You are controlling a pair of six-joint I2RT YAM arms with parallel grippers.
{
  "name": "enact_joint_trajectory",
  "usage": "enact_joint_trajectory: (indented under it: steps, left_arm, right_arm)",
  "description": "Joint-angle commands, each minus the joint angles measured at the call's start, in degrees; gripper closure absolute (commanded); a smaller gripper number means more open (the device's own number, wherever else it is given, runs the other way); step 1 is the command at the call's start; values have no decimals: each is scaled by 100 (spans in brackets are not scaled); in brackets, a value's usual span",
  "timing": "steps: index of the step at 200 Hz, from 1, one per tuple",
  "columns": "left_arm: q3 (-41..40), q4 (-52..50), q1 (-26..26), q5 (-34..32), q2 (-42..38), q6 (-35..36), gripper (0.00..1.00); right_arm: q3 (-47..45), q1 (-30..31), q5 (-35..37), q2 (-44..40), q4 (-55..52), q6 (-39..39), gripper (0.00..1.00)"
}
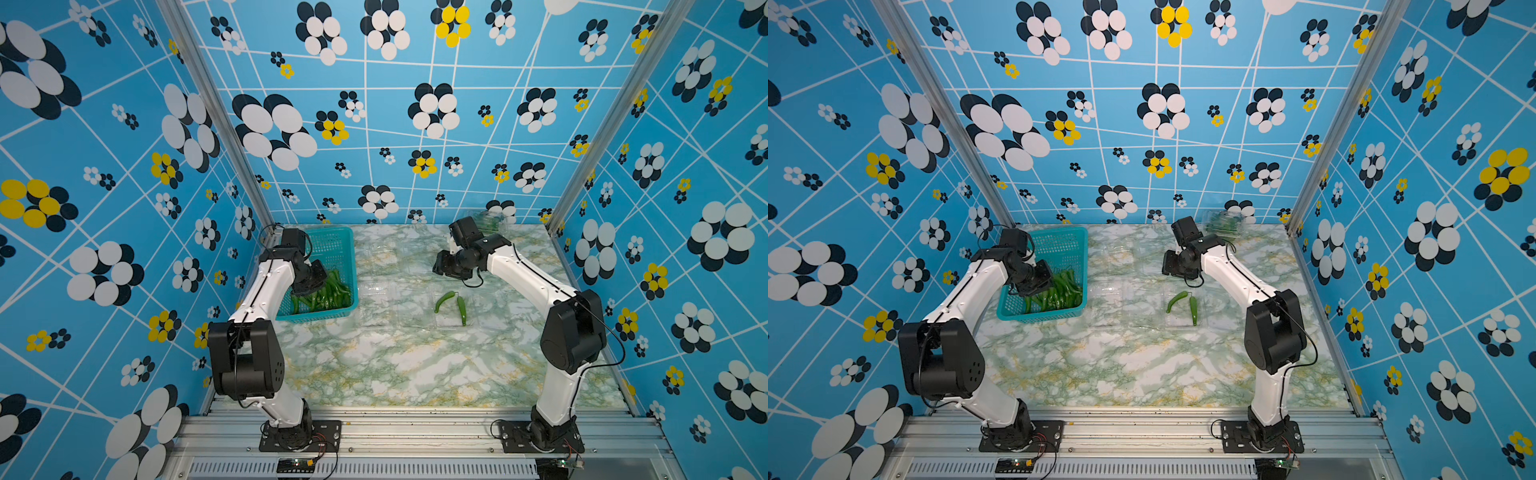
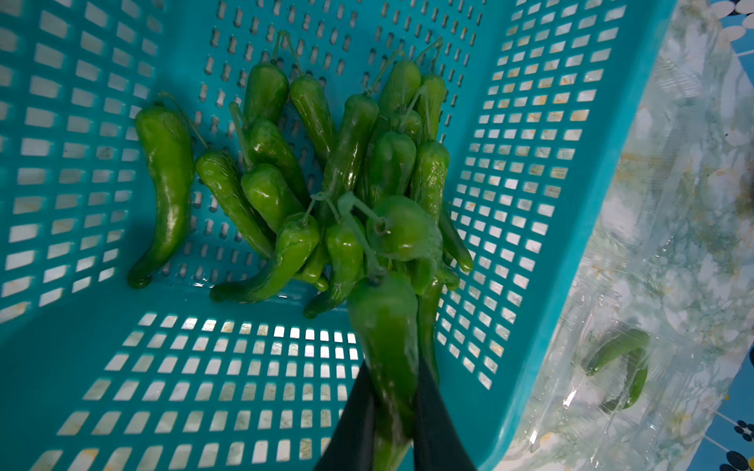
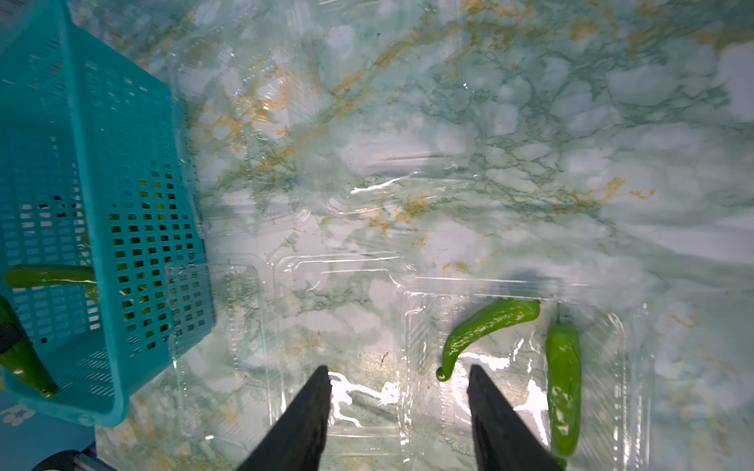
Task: Take small green peppers out of containers
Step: Place the green pepper in the basket.
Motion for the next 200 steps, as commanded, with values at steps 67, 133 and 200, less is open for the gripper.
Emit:
enact_joint_trajectory:
  steps: [67,133,200]
  left_arm:
    - [275,40,36,-71,309,130,49]
    - [523,47,-1160,-482,-222,174,50]
    - [1846,70,-3649,-1127,787,657,49]
  right_arm:
    - [-649,8,425,47,-114,166,46]
    - [-1111,7,671,-565,-90,72,45]
    - [-1983,-571,421,-1389,205,-104,45]
